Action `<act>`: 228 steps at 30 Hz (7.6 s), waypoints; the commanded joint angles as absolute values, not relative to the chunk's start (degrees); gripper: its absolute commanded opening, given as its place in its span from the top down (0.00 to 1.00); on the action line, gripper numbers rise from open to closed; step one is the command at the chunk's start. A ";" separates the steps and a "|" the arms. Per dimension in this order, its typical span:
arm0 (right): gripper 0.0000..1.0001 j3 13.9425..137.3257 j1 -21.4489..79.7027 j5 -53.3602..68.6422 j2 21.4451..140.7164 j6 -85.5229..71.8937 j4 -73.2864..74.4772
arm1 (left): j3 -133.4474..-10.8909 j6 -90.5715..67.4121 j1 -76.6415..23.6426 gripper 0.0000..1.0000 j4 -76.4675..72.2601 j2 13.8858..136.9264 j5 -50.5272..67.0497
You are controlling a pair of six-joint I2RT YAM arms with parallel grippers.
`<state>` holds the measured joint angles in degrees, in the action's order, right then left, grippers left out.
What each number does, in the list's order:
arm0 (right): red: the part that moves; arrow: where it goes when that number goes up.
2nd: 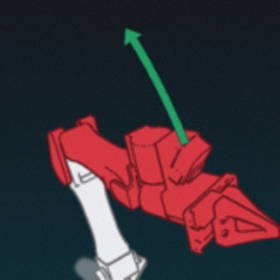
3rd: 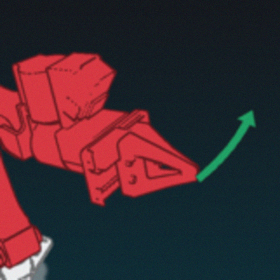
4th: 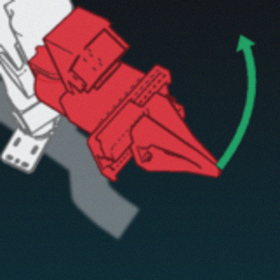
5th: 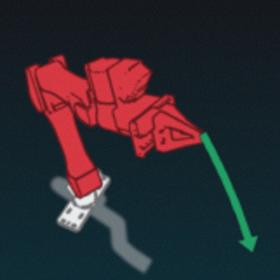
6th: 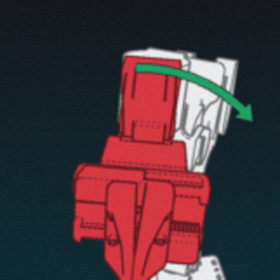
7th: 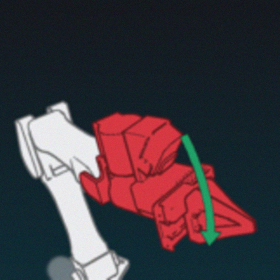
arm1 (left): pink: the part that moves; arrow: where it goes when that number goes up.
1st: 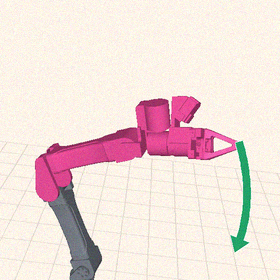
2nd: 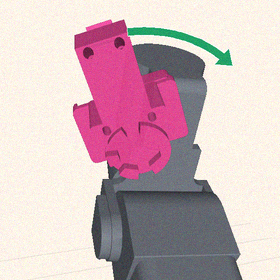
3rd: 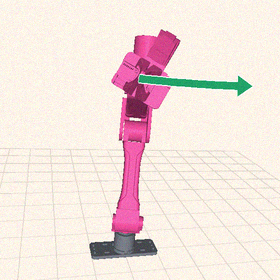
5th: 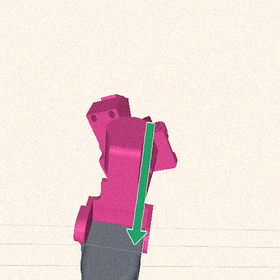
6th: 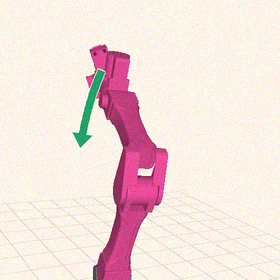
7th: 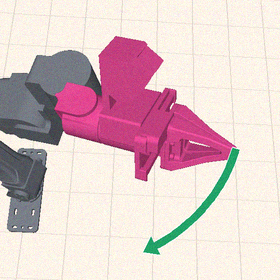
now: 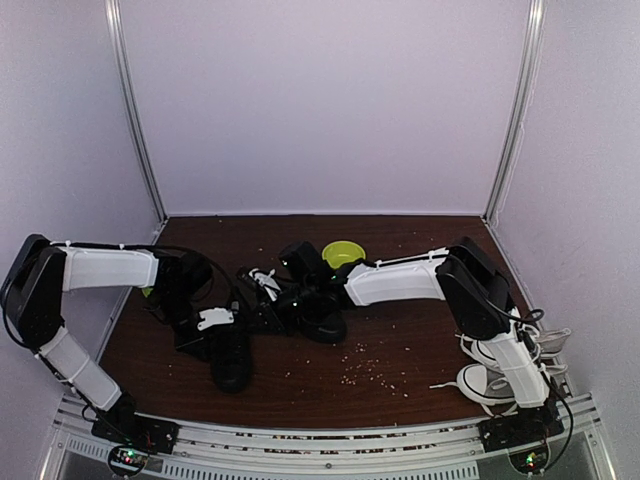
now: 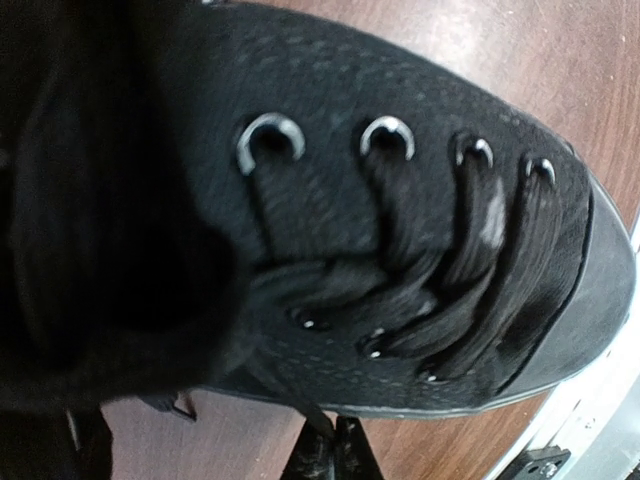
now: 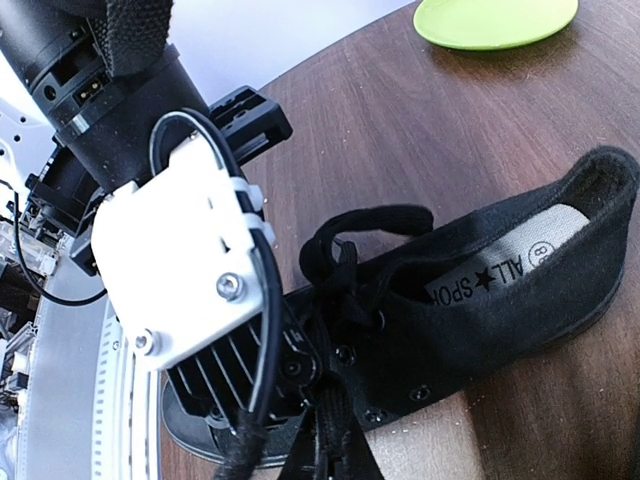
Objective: Tie the shoes
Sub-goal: Adjust the loops with the shoelace on the shoe, then move the shoe to the center of the board.
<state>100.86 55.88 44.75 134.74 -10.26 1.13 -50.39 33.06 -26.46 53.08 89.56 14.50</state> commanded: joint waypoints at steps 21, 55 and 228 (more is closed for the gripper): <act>1.00 100.46 55.21 44.95 134.30 -10.66 0.65 | -60.41 50.24 -16.97 0.37 42.70 91.96 13.59; 1.00 100.70 55.50 44.87 134.97 -11.34 -0.16 | -58.30 62.95 -12.44 0.39 45.94 91.39 29.26; 0.55 97.38 62.97 10.73 125.84 -21.62 21.52 | -22.48 -50.27 -38.50 0.55 14.59 68.08 -15.22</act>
<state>95.24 63.26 13.54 124.05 -19.35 15.94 -20.69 -50.00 -38.48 22.39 58.85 -18.04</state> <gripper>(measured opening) 0.453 0.459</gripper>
